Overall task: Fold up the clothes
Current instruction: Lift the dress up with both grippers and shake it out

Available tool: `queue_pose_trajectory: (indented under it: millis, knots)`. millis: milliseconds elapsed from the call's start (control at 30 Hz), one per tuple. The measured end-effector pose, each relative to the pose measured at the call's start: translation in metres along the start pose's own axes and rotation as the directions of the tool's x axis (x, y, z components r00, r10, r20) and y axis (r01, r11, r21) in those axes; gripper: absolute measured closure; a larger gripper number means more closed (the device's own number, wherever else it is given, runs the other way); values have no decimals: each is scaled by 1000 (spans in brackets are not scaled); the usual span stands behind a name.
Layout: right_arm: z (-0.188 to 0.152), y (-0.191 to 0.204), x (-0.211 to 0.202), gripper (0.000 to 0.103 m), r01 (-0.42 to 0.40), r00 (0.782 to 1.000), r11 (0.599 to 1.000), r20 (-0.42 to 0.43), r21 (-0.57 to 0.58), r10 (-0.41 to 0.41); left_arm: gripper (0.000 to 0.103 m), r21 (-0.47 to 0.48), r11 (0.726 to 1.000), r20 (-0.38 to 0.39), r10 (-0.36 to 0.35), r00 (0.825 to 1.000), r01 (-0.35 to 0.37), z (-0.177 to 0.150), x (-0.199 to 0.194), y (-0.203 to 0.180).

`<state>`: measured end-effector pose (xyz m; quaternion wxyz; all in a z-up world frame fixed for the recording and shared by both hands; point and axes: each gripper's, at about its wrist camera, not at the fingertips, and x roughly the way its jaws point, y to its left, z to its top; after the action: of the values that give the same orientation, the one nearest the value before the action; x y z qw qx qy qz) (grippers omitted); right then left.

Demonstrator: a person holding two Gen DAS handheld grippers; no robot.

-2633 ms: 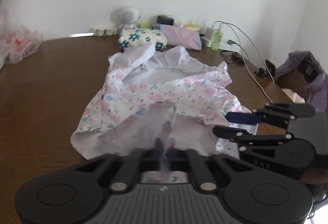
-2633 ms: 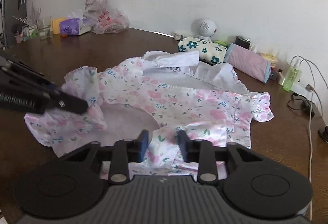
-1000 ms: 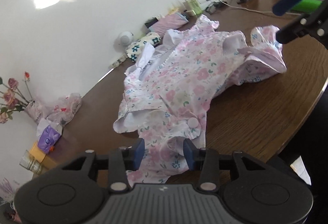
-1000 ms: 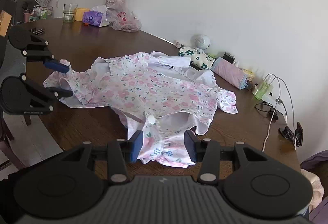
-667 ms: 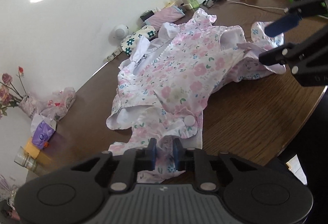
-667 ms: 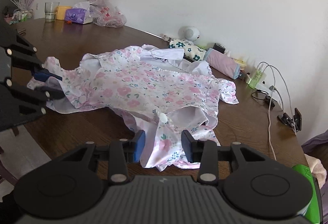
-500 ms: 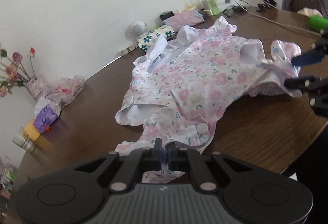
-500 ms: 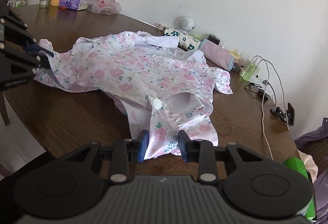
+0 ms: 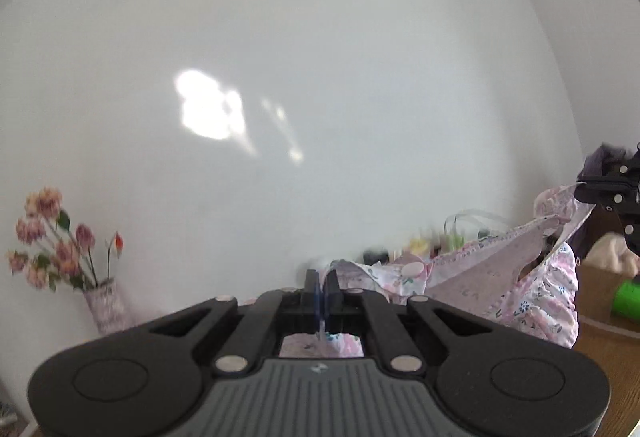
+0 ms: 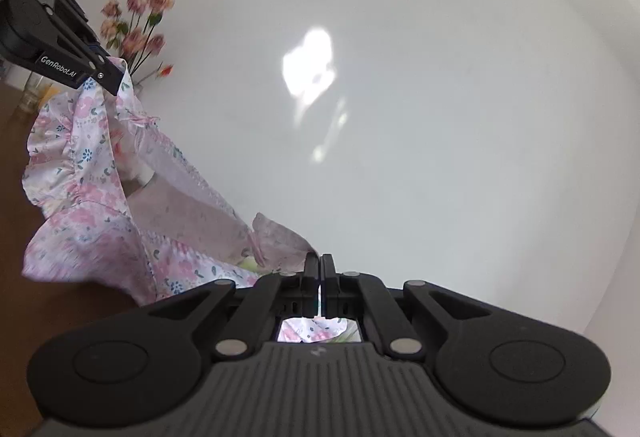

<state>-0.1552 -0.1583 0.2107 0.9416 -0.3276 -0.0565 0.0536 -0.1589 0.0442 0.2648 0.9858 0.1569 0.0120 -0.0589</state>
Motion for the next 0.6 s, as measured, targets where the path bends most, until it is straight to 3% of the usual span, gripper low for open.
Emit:
queue_pose_trajectory:
  millis: [67, 167, 267, 333, 500, 600]
  knots:
    - [30, -29, -4, 103, 68, 994, 997, 91, -37, -65, 102, 39, 999, 91, -16, 996, 13, 48, -7, 15]
    - [70, -65, -8, 103, 178, 965, 980, 210, -85, -157, 102, 129, 991, 190, 1, 982, -26, 104, -17, 25]
    - [94, -93, 4, 103, 207, 953, 975, 241, -85, -181, 102, 167, 985, 218, 6, 976, -43, 135, -7, 29]
    - [99, -102, 23, 103, 201, 957, 976, 232, -85, -176, 101, 187, 981, 221, 11, 975, -53, 143, 7, 29]
    - [86, -95, 97, 103, 129, 983, 986, 148, -106, -113, 101, 231, 972, 120, 6, 993, -34, 130, 86, 24]
    - [69, -78, 155, 103, 111, 990, 984, 103, -138, -98, 101, 285, 950, 126, 99, 987, -132, 111, 143, 14]
